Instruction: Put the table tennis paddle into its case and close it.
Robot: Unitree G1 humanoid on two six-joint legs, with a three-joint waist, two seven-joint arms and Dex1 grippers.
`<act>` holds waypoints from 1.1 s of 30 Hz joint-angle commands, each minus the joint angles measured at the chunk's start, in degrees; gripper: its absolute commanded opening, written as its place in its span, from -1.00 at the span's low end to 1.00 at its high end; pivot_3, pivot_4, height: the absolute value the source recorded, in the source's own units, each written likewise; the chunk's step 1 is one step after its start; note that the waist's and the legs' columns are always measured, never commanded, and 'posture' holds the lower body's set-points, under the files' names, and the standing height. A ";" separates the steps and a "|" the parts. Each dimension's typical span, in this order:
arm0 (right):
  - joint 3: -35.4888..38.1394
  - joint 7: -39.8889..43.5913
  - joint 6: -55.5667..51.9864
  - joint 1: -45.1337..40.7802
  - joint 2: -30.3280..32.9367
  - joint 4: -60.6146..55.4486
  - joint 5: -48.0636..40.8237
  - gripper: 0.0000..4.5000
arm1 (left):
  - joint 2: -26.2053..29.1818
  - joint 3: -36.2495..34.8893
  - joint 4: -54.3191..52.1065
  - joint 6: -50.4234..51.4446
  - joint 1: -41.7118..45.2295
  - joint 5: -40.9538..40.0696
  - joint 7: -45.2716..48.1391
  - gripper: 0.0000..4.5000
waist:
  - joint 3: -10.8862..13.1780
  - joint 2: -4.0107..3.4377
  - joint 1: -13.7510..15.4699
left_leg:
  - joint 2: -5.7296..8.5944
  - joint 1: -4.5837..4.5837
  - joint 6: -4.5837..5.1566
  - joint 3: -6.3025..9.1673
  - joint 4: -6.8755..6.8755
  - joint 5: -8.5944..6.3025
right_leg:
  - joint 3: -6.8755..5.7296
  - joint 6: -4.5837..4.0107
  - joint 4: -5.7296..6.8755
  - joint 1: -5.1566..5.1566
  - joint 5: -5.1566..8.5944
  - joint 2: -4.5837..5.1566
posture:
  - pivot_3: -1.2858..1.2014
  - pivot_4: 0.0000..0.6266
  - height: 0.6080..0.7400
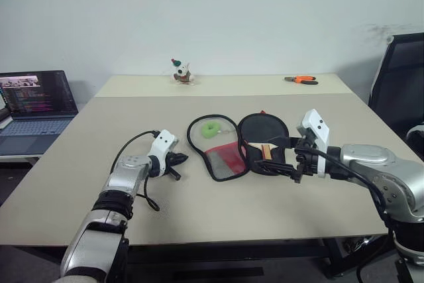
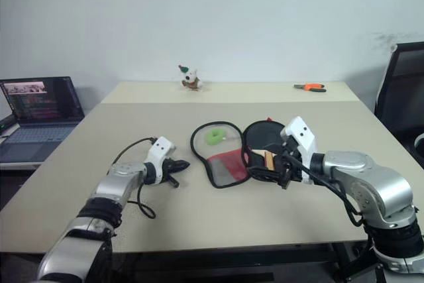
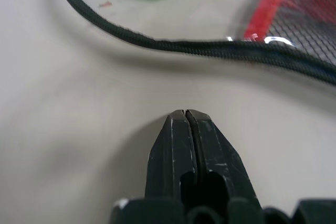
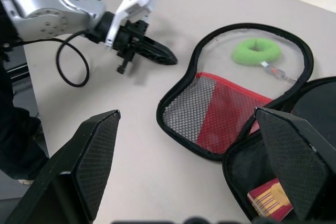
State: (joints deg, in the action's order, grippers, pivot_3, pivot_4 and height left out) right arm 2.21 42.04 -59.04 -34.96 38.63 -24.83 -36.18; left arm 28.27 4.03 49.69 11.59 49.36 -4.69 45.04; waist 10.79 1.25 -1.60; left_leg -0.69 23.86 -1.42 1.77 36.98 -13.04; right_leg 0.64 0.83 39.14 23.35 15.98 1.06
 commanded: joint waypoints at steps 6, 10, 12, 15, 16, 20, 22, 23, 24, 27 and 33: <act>1.44 -1.93 2.62 0.41 1.33 -0.99 1.11 1.00 | -5.72 -1.16 10.00 -7.29 8.78 1.30 -0.50 -0.97 | 0.00 0.03 0.23 | 0.04 0.03 0.00 -0.02 0.01 0.00 | -0.04 0.05 -0.03 0.00 -0.03 0.03 | 0.03 -0.52 1.00; 1.81 -2.33 2.79 0.99 1.88 -1.02 1.31 1.00 | -7.91 -1.01 13.34 -9.90 13.62 2.44 -0.24 -0.97 | 0.01 0.04 0.15 | 0.09 0.03 0.01 -0.07 0.00 -0.01 | -0.07 0.06 -0.06 0.00 -0.04 0.03 | 0.03 -0.52 1.00; 2.85 -2.73 2.36 1.43 2.50 -0.87 1.02 1.00 | -9.07 -0.97 13.96 -11.73 15.79 2.87 -0.55 -0.97 | 0.01 0.04 0.15 | 0.10 0.03 0.01 -0.07 0.00 -0.01 | -0.08 0.06 -0.06 0.00 -0.04 0.03 | 0.03 -0.52 1.00; 6.34 -3.95 0.56 2.44 3.89 -0.35 0.19 1.00 | -12.13 -2.19 12.89 -12.42 19.44 1.28 0.46 -0.97 | 0.02 0.06 0.31 | 0.09 0.04 0.02 -0.07 0.00 -0.01 | -0.07 0.07 -0.06 0.00 -0.04 0.05 | 0.03 -0.52 1.00; 7.54 -4.40 -0.02 2.79 4.35 -0.14 -0.07 1.00 | -13.35 -2.25 12.62 -12.76 20.62 1.06 1.05 -0.97 | 0.02 0.06 0.35 | 0.09 0.06 0.02 -0.07 0.00 -0.01 | -0.08 0.08 -0.07 0.00 -0.04 0.07 | 0.03 -0.52 1.00; 9.69 -5.45 -1.57 3.52 5.73 -0.21 -0.48 1.00 | -18.16 -2.67 14.03 -14.26 25.37 0.92 1.49 -0.97 | 0.02 0.07 0.34 | 0.12 0.04 0.03 -0.14 0.00 -0.02 | -0.04 0.12 -0.10 0.00 -0.05 0.07 | 0.03 -0.52 1.00; 9.95 -5.94 -2.03 3.53 6.18 -0.04 -0.33 1.00 | -20.24 -3.04 15.40 -14.94 27.27 1.17 0.73 -0.97 | 0.03 0.08 0.30 | 0.17 0.04 0.04 -0.16 0.00 -0.02 | -0.03 0.11 -0.10 0.00 -0.05 0.04 | 0.03 -0.52 1.00; 9.92 -6.34 -2.16 3.37 6.26 0.26 -0.13 1.00 | -21.06 -3.11 16.11 -15.34 27.92 1.40 0.33 -0.97 | 0.02 0.07 0.12 | 0.21 0.03 0.04 -0.17 0.00 -0.02 | -0.02 0.11 -0.09 0.00 -0.05 0.03 | 0.03 -0.52 1.00; 9.87 -6.70 -2.26 3.18 6.23 0.51 -0.01 1.00 | -21.52 -3.16 16.64 -15.66 28.29 1.59 0.13 -0.97 | 0.02 0.07 -0.04 | 0.22 0.01 0.05 -0.22 -0.01 -0.03 | 0.03 0.12 -0.08 0.00 -0.05 0.03 | 0.03 -0.52 1.00; 9.70 -7.74 -2.22 2.65 5.91 1.60 0.42 1.00 | -22.01 -3.36 17.23 -16.34 28.41 1.72 -0.01 -0.97 | 0.02 0.07 -0.49 | 0.22 -0.08 0.08 -0.32 -0.02 -0.04 | 0.14 0.11 -0.06 0.00 -0.05 -0.03 | 0.03 -0.52 1.00; 6.60 -11.29 -0.37 -0.95 3.70 8.81 4.23 1.00 | -17.87 -4.77 12.52 -16.30 23.34 -0.62 5.89 -0.97 | 0.01 0.04 -0.64 | 0.17 -0.14 0.08 -0.37 -0.02 -0.05 | 0.20 0.10 -0.01 0.01 -0.06 -0.12 | 0.03 -0.52 1.00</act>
State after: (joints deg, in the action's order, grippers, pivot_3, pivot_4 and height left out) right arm 9.17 31.91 -61.13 -34.31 42.63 -17.44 -33.55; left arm 8.80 0.63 65.55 -3.96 73.31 -3.74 48.71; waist 10.80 1.29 -2.25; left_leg -0.57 23.71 -1.34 1.40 36.96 -13.09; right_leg 0.86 0.93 39.13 23.36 15.92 0.94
